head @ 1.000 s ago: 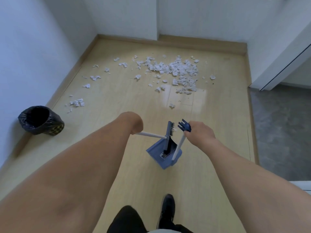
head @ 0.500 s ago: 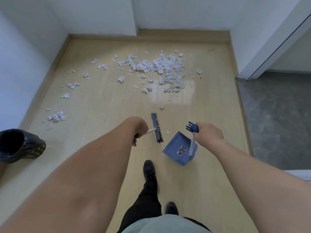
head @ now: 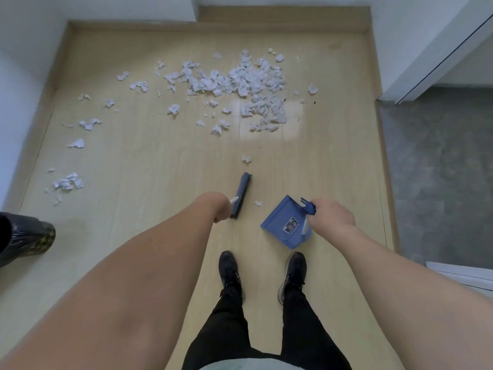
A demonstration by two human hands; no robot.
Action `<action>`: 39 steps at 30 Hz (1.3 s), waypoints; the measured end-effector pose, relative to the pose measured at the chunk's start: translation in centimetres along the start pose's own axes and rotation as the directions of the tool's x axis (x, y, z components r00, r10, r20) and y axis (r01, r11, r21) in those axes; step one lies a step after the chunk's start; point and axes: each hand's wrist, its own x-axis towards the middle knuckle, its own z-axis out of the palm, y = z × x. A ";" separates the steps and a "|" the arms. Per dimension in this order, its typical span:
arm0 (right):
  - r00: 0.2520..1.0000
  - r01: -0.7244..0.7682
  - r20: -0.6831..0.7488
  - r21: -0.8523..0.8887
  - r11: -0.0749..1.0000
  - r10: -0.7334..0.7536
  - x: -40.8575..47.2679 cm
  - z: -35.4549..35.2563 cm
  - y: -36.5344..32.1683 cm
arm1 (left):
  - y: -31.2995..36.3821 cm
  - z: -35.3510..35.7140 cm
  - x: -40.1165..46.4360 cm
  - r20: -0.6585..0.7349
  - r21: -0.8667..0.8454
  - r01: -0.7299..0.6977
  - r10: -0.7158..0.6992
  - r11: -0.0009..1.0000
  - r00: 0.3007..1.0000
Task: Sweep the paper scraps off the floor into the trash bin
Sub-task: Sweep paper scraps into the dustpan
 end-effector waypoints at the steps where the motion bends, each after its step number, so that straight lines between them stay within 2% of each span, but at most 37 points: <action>1: 1.000 0.000 0.013 0.017 1.000 -0.001 0.8 -0.2 0.8 | 0.4 0.4 0.7 0.031 -0.015 0.000 0.000 1.000 1.000; 2: 1.000 0.000 0.017 0.033 0.999 0.000 1.4 -0.3 1.6 | 0.8 1.0 1.5 0.078 -0.002 0.005 -0.005 1.000 0.997; 4: 1.000 -0.001 0.013 0.059 0.998 0.000 2.5 -0.7 3.0 | 1.9 1.8 3.0 0.188 -0.124 0.063 -0.039 0.990 0.981; 9: 0.985 -0.004 0.172 0.028 1.000 -0.001 5.0 -1.3 5.4 | 4.2 4.0 5.3 0.231 -0.369 0.156 -0.072 0.916 0.970; 17: 0.983 0.027 0.181 0.092 0.995 -0.043 7.2 -2.6 6.1 | 9.1 10.9 4.5 0.332 -0.429 0.159 -0.008 0.889 0.943; 22: 0.984 0.066 0.161 0.094 0.993 -0.080 7.2 -3.7 5.7 | 7.9 8.1 2.8 0.380 -0.486 0.212 -0.013 0.848 0.925; 28: 0.989 0.060 0.123 0.164 0.985 -0.081 7.4 -5.8 5.4 | 5.5 3.9 0.7 0.323 -0.616 0.205 0.007 0.761 0.946; 33: 0.987 0.105 0.104 0.150 0.983 -0.121 9.4 -9.0 2.7 | 6.2 -0.3 1.8 0.213 -0.691 0.147 0.005 0.708 0.977; 39: 0.989 0.091 0.100 0.150 0.984 -0.106 13.4 -10.3 -1.4 | 7.5 -6.2 7.3 0.117 -0.689 0.119 -0.052 0.715 0.992</action>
